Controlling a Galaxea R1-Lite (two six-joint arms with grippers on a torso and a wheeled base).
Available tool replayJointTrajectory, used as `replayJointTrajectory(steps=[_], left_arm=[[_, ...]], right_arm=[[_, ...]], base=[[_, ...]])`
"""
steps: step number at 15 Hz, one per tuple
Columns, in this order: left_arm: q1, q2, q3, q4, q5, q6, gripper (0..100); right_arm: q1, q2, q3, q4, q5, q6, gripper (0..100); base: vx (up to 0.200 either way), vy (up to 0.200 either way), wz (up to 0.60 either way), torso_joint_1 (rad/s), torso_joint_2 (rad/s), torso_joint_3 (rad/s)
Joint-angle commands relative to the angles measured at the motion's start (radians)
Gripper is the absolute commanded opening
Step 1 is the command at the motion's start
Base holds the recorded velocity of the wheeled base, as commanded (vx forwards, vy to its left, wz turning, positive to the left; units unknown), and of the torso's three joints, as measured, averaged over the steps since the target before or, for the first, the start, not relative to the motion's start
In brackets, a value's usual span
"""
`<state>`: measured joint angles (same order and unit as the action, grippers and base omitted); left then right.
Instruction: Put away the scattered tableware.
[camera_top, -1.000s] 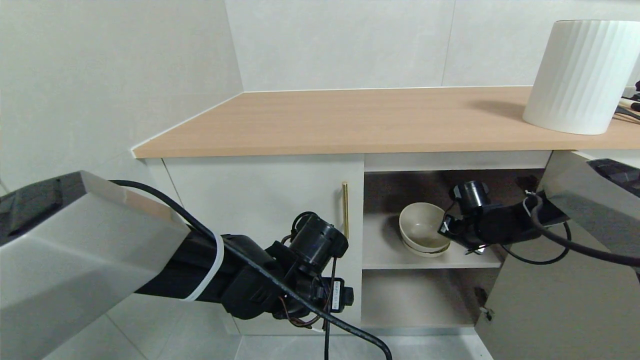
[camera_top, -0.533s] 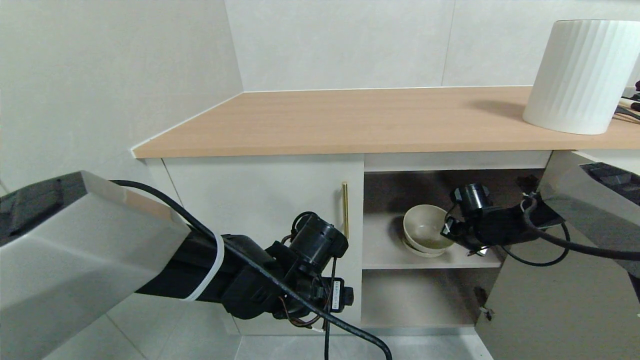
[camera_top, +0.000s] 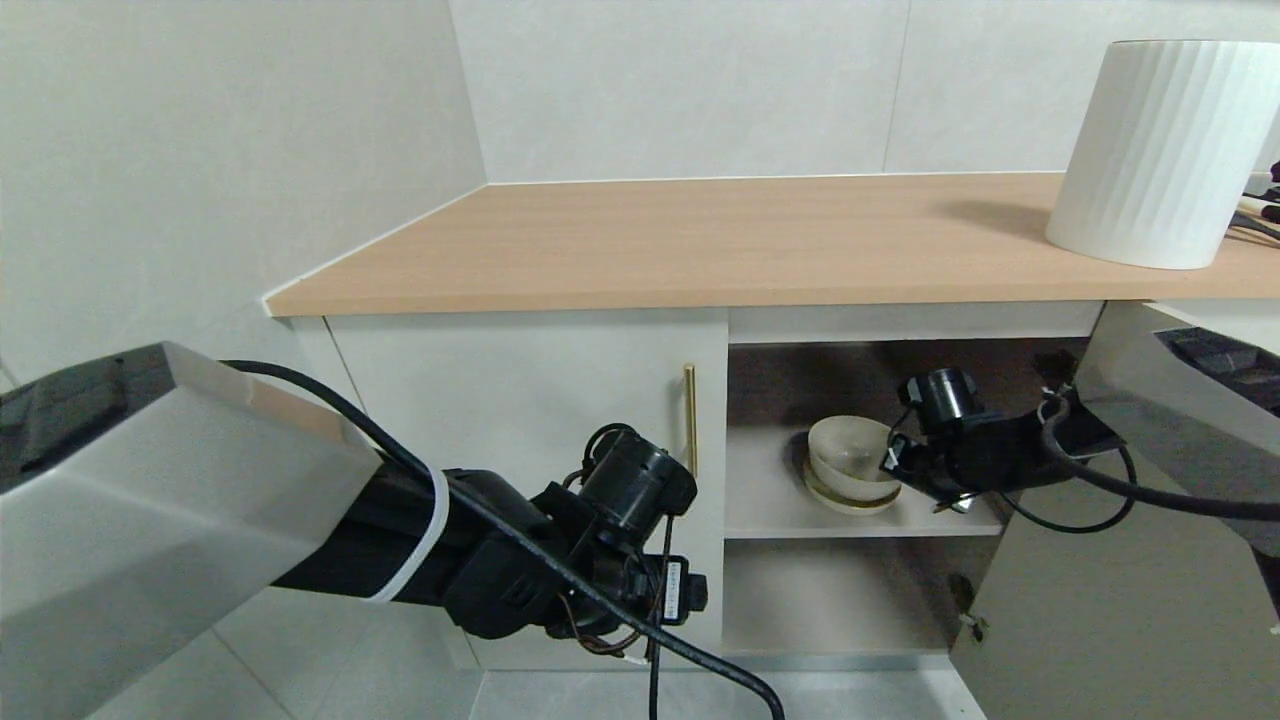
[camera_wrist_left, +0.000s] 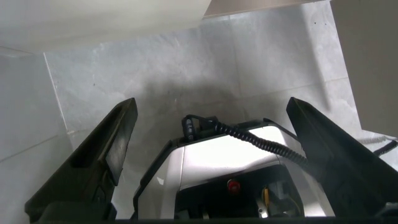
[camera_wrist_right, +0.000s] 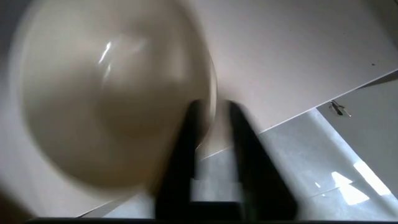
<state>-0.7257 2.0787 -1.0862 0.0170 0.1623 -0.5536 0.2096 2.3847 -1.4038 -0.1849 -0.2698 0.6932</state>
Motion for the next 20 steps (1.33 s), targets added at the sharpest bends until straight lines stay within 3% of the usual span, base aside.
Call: replayJointTrajectory(steps=[1, 7, 10, 13, 16, 18, 20], left_arm=[[0.000, 0.001, 0.000, 0.000, 0.000, 0.000, 100], [0.012, -0.016, 0.000, 0.001, 0.011, 0.000, 100], [0.052, -0.100, 0.011, 0.009, 0.055, 0.009, 100], [0.115, -0.309, 0.114, 0.015, 0.055, 0.038, 100], [0.135, -0.462, 0.198, 0.014, 0.065, 0.038, 100], [0.143, -0.559, 0.265, 0.015, 0.105, 0.080, 100], [0.143, -0.631, 0.315, 0.015, 0.112, 0.098, 100]], right_arm=[[0.001, -0.001, 0.002, 0.001, 0.000, -0.001, 100], [0.005, -0.036, 0.029, 0.013, 0.003, -0.008, 100], [0.014, -0.200, 0.161, 0.124, 0.081, -0.153, 100], [0.083, -0.435, 0.359, 0.166, 0.146, -0.256, 100], [0.142, -0.630, 0.493, 0.170, 0.146, -0.264, 100], [0.180, -0.759, 0.533, 0.239, 0.147, -0.264, 100], [0.212, -0.846, 0.542, 0.334, 0.147, -0.259, 100]], base=[[0.000, 0.000, 0.00, 0.000, 0.00, 0.000], [0.000, 0.000, 0.00, 0.000, 0.00, 0.000], [0.000, 0.000, 0.00, 0.000, 0.00, 0.000], [0.000, 0.000, 0.00, 0.000, 0.00, 0.000], [0.000, 0.000, 0.00, 0.000, 0.00, 0.000], [0.000, 0.000, 0.00, 0.000, 0.00, 0.000], [0.000, 0.000, 0.00, 0.000, 0.00, 0.000]])
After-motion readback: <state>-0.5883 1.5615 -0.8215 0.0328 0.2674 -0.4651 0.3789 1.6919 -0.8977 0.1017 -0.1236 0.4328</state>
